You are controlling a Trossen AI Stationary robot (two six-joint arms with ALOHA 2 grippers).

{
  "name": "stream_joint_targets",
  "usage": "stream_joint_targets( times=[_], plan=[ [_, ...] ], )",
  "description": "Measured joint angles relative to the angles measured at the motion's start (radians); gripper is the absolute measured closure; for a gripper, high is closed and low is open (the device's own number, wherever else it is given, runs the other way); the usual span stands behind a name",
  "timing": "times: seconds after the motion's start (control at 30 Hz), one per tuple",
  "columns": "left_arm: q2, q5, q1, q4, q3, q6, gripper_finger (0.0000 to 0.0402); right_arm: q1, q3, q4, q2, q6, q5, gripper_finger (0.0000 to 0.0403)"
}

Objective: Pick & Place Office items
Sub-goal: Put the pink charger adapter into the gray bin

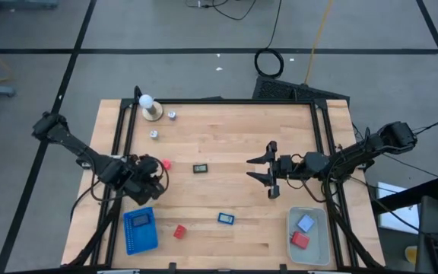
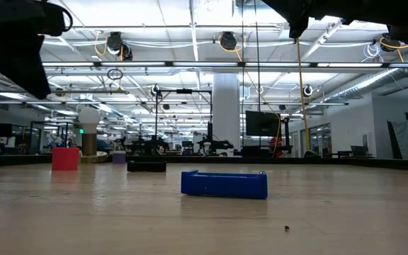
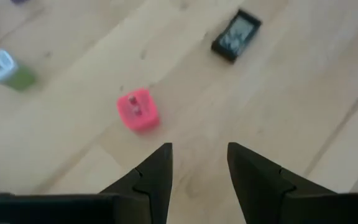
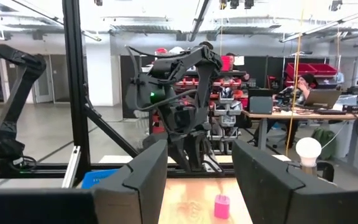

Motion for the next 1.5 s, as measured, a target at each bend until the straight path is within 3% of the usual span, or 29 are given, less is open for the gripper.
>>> stream_joint_targets(
  times=[0.27, 0.43, 0.7, 1.03, 1.37, 1.5],
  plan=[
    [0.004, -0.022, 0.04, 0.194, 0.0, 0.206, 0.0245, 0.0, 0.0, 0.002, 0.0, -0.052, 0.0, 0.0232],
    [0.004, -0.011, 0.061, 0.289, 0.0, 0.251, 0.0245, 0.0, 0.0, 0.001, 0.0, -0.051, 0.0, 0.0232],
    [0.037, -0.013, 0.132, 0.157, 0.0, 0.145, 0.0234, 0.0, 0.0, 0.002, 0.0, -0.09, 0.0, 0.0232],
    [0.146, -0.015, 0.204, 0.089, 0.0, -0.024, 0.014, -0.003, 0.0, 0.013, -0.001, -0.115, 0.002, 0.0232],
    [0.245, 0.04, 0.272, 0.075, 0.0, -0.035, 0.0022, -0.003, 0.0, 0.01, -0.014, -0.067, 0.001, 0.0232],
    [0.261, 0.04, 0.295, 0.075, 0.0, -0.047, 0.0005, -0.003, 0.0, -0.012, -0.019, -0.045, 0.0, 0.0232]
  ],
)
